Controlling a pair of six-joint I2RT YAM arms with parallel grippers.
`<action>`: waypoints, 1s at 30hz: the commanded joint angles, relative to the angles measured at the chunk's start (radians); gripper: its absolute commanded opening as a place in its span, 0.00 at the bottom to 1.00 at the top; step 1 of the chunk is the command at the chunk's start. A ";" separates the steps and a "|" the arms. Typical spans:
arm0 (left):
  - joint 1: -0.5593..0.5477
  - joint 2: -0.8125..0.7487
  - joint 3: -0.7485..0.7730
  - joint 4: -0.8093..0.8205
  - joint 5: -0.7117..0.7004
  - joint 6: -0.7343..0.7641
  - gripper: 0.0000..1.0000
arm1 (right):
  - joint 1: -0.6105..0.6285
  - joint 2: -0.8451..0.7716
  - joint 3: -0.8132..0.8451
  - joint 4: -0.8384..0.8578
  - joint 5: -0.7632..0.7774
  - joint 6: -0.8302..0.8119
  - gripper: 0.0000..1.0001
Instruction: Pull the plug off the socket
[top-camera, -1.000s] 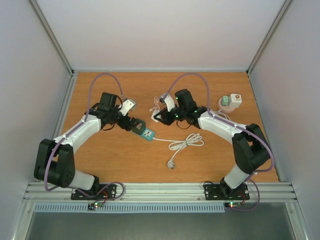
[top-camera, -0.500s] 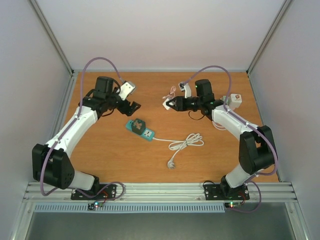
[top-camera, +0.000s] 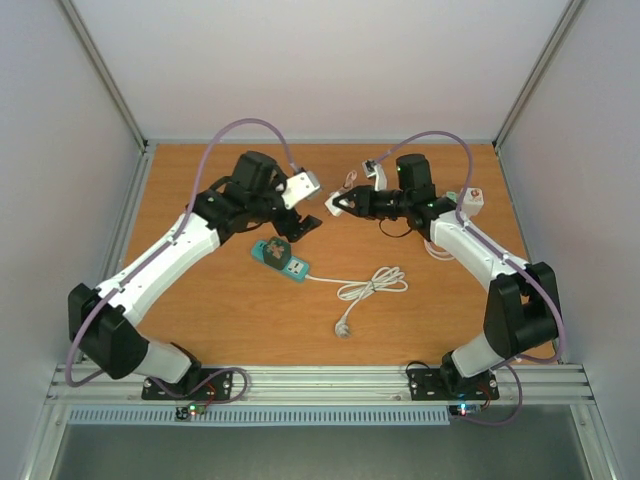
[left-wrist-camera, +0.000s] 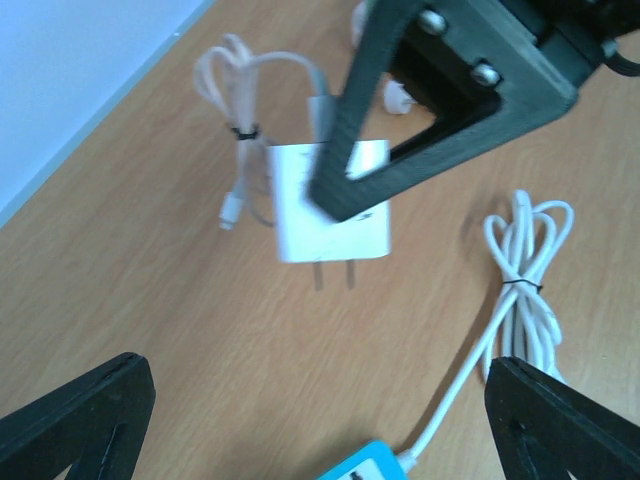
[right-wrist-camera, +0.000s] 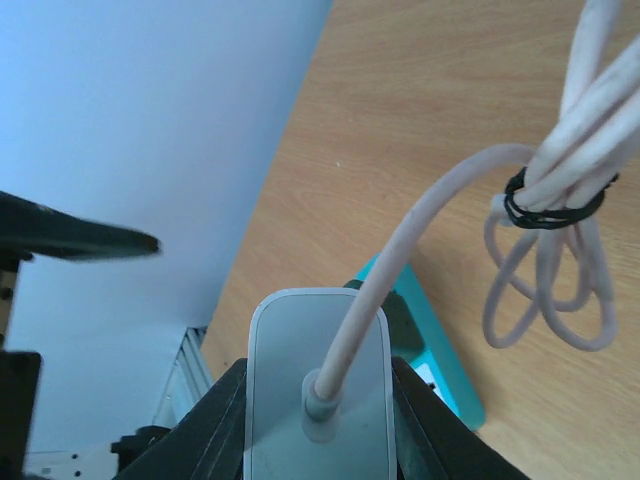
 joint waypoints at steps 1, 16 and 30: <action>-0.078 0.064 0.060 -0.015 -0.075 0.003 0.92 | -0.001 -0.053 0.012 0.053 -0.055 0.094 0.22; -0.117 0.195 0.182 0.014 -0.101 -0.093 0.80 | 0.014 -0.115 -0.048 0.121 -0.122 0.142 0.22; -0.128 0.203 0.195 0.064 -0.112 -0.155 0.68 | 0.018 -0.108 -0.061 0.134 -0.118 0.150 0.22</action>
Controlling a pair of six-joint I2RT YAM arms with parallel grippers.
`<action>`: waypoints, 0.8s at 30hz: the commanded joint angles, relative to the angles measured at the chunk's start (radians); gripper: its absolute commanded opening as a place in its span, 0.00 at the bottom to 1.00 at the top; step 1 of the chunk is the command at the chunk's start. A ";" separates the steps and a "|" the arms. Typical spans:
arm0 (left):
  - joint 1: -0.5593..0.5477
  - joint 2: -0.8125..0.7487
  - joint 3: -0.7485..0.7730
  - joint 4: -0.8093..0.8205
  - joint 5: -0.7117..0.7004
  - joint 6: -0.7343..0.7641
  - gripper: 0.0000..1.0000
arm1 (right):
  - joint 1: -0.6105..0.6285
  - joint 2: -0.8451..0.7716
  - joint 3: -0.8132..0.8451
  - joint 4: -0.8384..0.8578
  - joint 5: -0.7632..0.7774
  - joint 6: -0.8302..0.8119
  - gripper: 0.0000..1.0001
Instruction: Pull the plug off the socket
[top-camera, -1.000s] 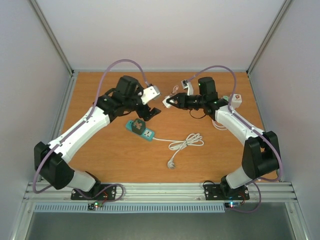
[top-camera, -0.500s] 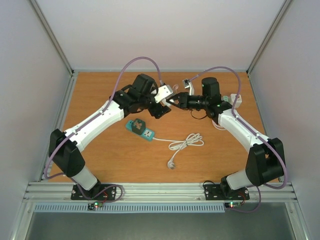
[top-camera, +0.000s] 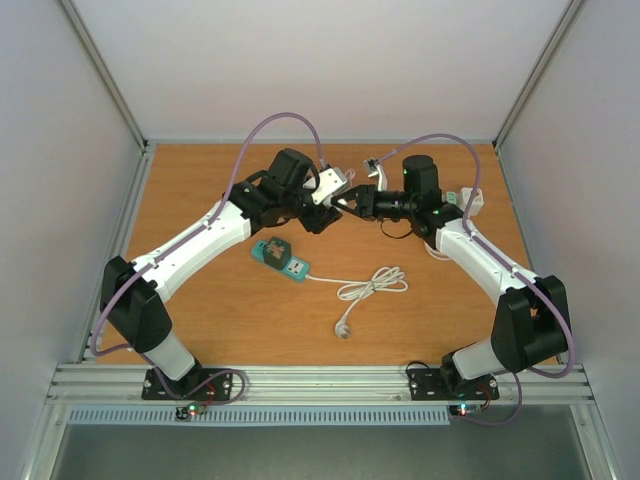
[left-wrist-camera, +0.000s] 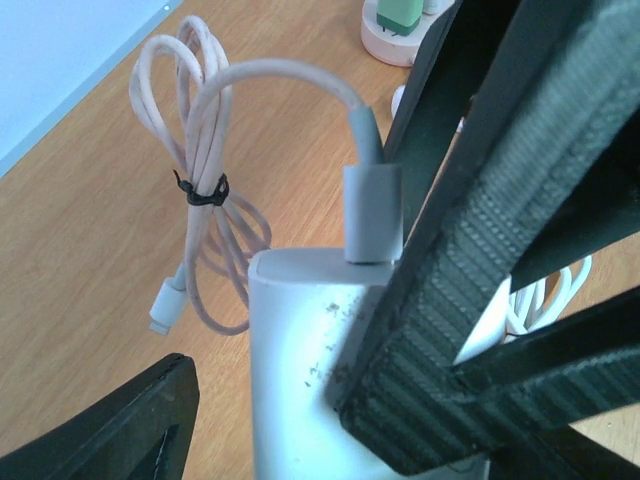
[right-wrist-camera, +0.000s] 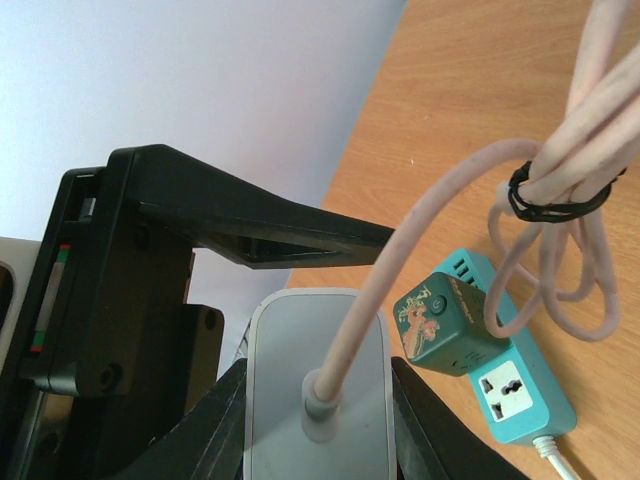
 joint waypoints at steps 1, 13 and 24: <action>-0.005 0.012 0.048 0.063 0.015 -0.038 0.66 | 0.007 -0.022 -0.009 0.028 -0.021 0.015 0.22; 0.004 -0.013 0.011 0.068 -0.021 0.001 0.39 | 0.003 -0.020 0.044 -0.051 0.057 -0.050 0.55; 0.156 -0.006 -0.028 0.098 0.028 0.011 0.35 | -0.013 -0.046 0.092 -0.125 0.179 -0.142 0.94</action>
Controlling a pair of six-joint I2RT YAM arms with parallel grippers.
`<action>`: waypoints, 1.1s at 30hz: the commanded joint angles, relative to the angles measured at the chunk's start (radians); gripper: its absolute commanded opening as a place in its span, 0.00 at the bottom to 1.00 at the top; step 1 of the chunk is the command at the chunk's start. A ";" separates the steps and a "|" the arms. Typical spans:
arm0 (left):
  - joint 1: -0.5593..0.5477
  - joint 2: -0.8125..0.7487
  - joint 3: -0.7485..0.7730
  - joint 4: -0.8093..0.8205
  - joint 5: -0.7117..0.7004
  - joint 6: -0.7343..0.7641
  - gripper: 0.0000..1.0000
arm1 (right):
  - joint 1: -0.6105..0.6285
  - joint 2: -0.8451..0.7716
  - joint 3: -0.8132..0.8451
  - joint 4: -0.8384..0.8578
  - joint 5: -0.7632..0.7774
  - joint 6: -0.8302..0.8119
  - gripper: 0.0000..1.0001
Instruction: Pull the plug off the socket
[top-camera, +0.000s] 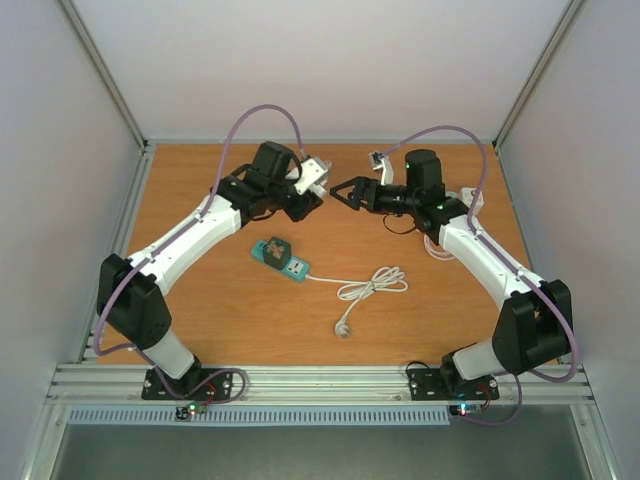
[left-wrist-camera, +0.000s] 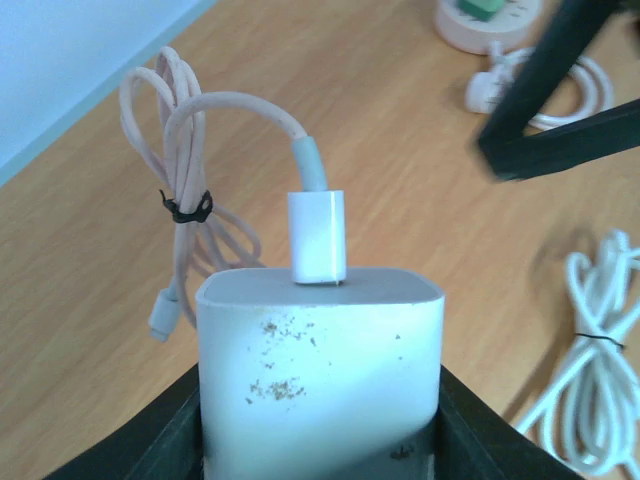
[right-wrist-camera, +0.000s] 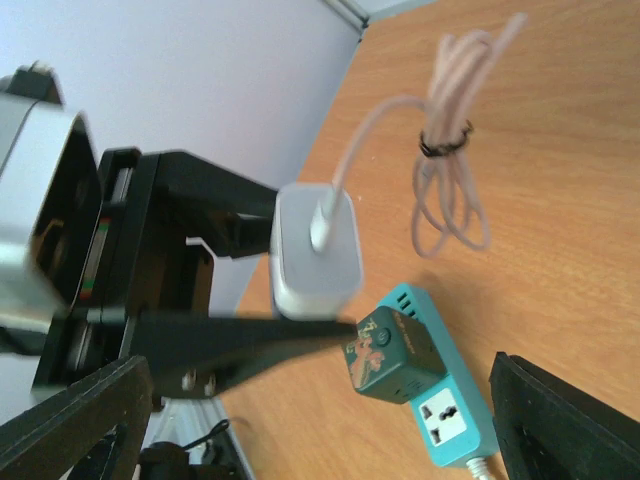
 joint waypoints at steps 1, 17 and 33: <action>0.089 -0.002 0.004 0.078 0.021 0.013 0.35 | -0.006 -0.040 0.036 -0.034 0.082 -0.055 0.95; 0.486 0.210 0.127 0.130 -0.010 0.064 0.36 | -0.006 -0.108 0.034 -0.025 0.130 -0.086 0.98; 0.742 0.564 0.303 0.134 -0.133 0.093 0.36 | -0.007 -0.171 0.003 -0.057 0.033 -0.256 0.99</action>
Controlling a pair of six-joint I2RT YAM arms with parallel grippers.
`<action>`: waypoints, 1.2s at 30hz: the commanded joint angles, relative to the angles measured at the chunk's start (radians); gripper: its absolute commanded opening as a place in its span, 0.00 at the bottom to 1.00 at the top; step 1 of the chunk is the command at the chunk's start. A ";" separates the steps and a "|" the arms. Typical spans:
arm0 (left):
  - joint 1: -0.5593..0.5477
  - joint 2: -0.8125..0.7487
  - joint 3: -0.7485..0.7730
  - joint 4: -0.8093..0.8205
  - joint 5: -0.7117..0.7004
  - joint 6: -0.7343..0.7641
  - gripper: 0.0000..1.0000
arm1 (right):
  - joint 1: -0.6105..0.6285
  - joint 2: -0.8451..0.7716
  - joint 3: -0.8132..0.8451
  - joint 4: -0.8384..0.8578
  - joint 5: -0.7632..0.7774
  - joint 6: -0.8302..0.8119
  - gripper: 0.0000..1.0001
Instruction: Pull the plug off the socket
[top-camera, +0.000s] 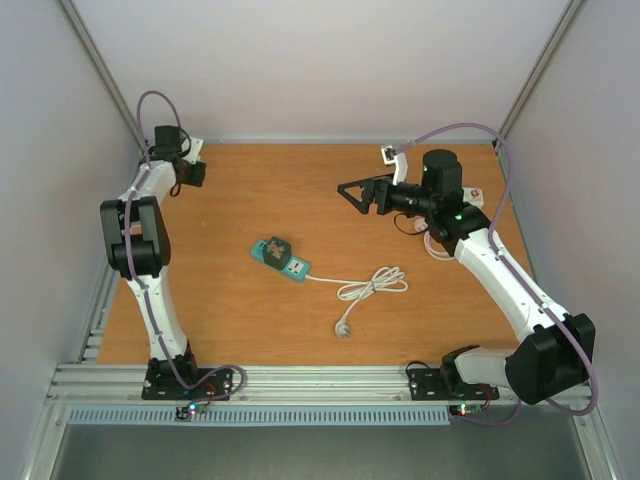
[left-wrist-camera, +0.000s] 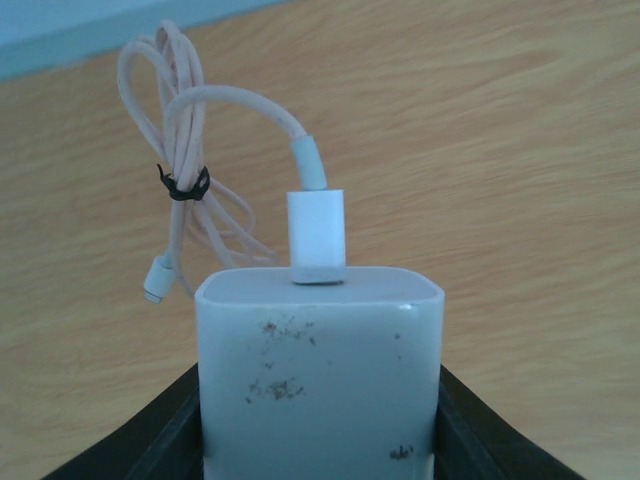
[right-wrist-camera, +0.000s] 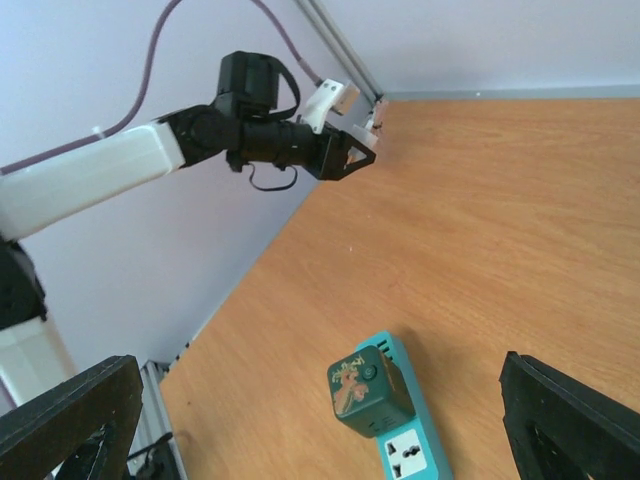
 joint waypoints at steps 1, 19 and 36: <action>0.021 0.061 0.060 0.022 -0.050 0.026 0.36 | -0.006 -0.003 0.015 -0.052 -0.065 -0.101 0.98; 0.023 0.130 -0.025 -0.021 -0.002 0.075 0.50 | -0.004 0.135 0.041 -0.152 -0.024 -0.202 0.99; 0.018 -0.127 -0.160 -0.067 0.109 0.067 0.88 | 0.045 0.212 -0.086 -0.028 0.081 -0.287 0.98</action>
